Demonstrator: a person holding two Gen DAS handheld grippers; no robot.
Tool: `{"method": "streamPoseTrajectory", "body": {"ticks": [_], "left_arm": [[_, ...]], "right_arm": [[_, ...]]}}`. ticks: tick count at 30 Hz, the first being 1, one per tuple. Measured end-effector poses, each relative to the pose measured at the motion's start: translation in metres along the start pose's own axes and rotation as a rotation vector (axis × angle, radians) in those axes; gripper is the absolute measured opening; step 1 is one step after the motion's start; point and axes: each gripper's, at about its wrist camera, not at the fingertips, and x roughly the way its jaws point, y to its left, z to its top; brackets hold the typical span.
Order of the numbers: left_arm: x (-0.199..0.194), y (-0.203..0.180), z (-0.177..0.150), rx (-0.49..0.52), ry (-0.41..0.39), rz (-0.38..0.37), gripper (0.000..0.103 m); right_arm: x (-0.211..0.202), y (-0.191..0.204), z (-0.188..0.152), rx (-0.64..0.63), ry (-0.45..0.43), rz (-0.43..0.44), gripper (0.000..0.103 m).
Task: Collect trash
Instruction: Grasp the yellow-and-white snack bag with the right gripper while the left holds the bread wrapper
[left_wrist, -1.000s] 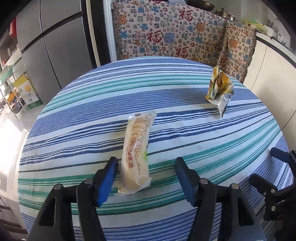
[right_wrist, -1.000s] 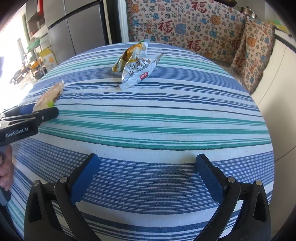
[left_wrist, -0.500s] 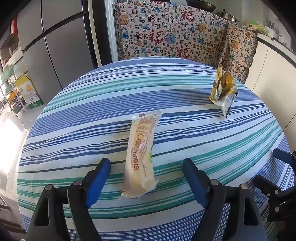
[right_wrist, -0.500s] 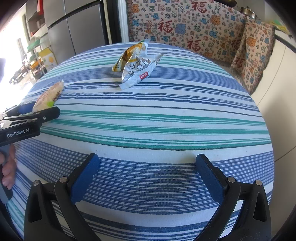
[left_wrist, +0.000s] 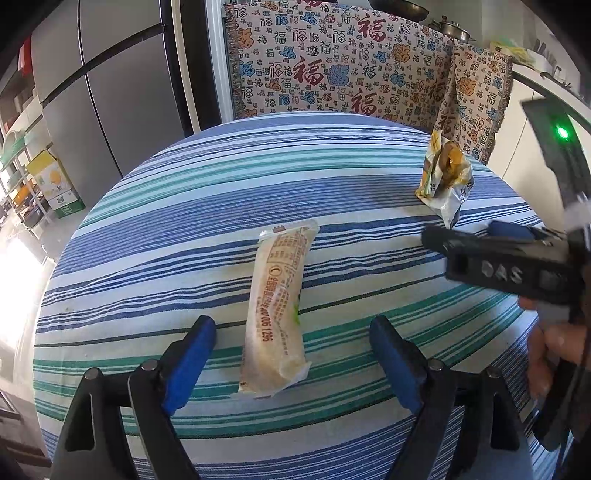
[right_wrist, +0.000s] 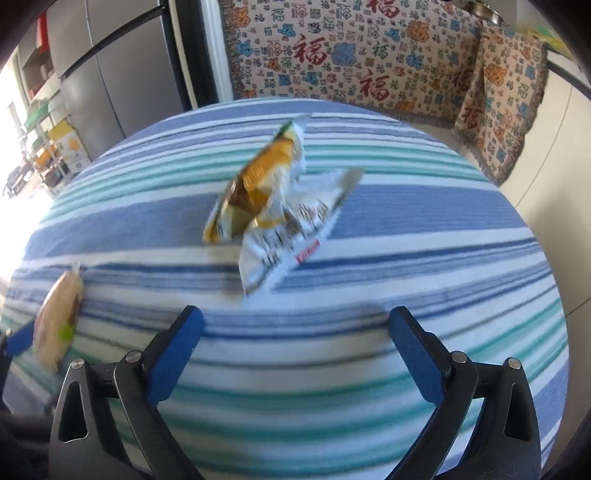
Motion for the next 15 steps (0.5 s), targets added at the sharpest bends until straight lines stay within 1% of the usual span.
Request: {"method": "streamPoseTrajectory", "body": {"ticks": [1, 2, 3, 4, 5, 6, 8, 10, 13, 15], "left_arm": [[0.000, 0.000, 0.000, 0.000, 0.000, 0.001, 0.088], [0.000, 0.000, 0.000, 0.001, 0.000, 0.000, 0.088], [0.000, 0.000, 0.000, 0.000, 0.001, -0.001, 0.089], [0.000, 0.000, 0.000, 0.001, 0.001, -0.001, 0.089], [0.000, 0.000, 0.000, 0.001, 0.001, -0.001, 0.089], [0.000, 0.000, -0.001, 0.001, 0.001, -0.001, 0.089], [0.000, 0.000, -0.001, 0.001, 0.001, -0.001, 0.089], [0.000, -0.002, 0.000, 0.003, 0.002, 0.000, 0.090], [0.000, -0.003, 0.000, 0.005, 0.002, 0.000, 0.091], [0.000, -0.003, -0.001, 0.004, 0.002, 0.000, 0.091]], "right_arm": [[0.004, 0.004, 0.007, -0.014, -0.007, -0.005, 0.085], [0.006, 0.005, 0.013, -0.012, -0.017, 0.004, 0.071], [0.007, 0.003, 0.016, -0.011, -0.027, 0.003, 0.055], [0.007, 0.001, 0.016, -0.013, -0.029, 0.001, 0.047], [0.006, -0.002, 0.015, -0.024, -0.031, 0.019, 0.043], [0.002, -0.003, 0.010, -0.051, -0.034, 0.035, 0.040], [-0.010, -0.005, -0.005, -0.139, -0.040, 0.075, 0.039], [-0.027, -0.007, -0.028, -0.212, -0.036, 0.129, 0.039], [-0.053, -0.013, -0.063, -0.276, -0.020, 0.190, 0.039], [-0.065, -0.018, -0.081, -0.292, -0.017, 0.199, 0.042]]}}
